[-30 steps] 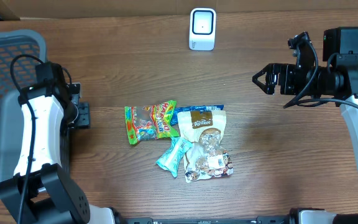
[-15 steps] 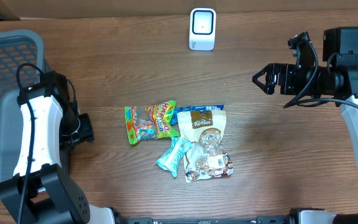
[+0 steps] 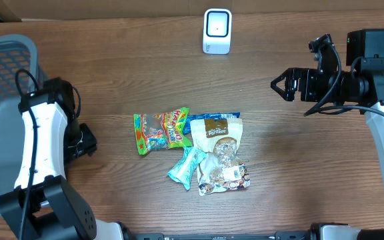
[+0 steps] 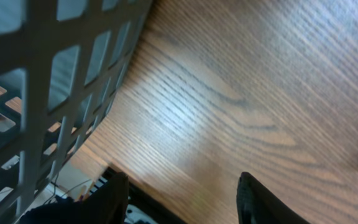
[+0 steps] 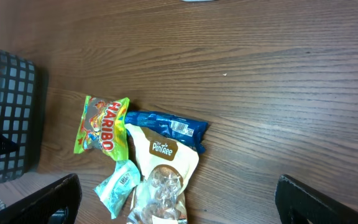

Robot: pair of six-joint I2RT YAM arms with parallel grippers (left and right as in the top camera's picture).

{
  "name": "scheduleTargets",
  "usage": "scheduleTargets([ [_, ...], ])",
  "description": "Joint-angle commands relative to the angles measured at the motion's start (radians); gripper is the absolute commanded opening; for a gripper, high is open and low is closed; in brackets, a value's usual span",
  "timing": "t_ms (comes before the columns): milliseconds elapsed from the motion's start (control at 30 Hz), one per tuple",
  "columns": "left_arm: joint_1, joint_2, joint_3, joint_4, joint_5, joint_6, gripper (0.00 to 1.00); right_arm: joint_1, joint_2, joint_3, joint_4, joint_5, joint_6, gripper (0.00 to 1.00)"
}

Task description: Scan the item barcode

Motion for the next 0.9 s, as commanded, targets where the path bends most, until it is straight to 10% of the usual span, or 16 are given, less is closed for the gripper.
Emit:
scheduleTargets([
  [0,0.01,-0.033,0.009,0.047,-0.014,-0.011,0.49,0.005,-0.001,0.0,0.006,-0.005,-0.002,1.0],
  [133,-0.013,-0.04,0.009,0.174,0.351,0.299,0.52,0.005,-0.001,0.0,0.003,-0.005,-0.002,1.0],
  [267,-0.085,-0.051,0.012,0.286,0.741,0.524,0.91,0.005,-0.001,0.0,0.004,-0.005,-0.002,1.0],
  [867,-0.251,-0.047,0.634,0.158,0.555,0.25,1.0,0.093,0.042,-0.008,-0.005,0.02,0.036,0.96],
])
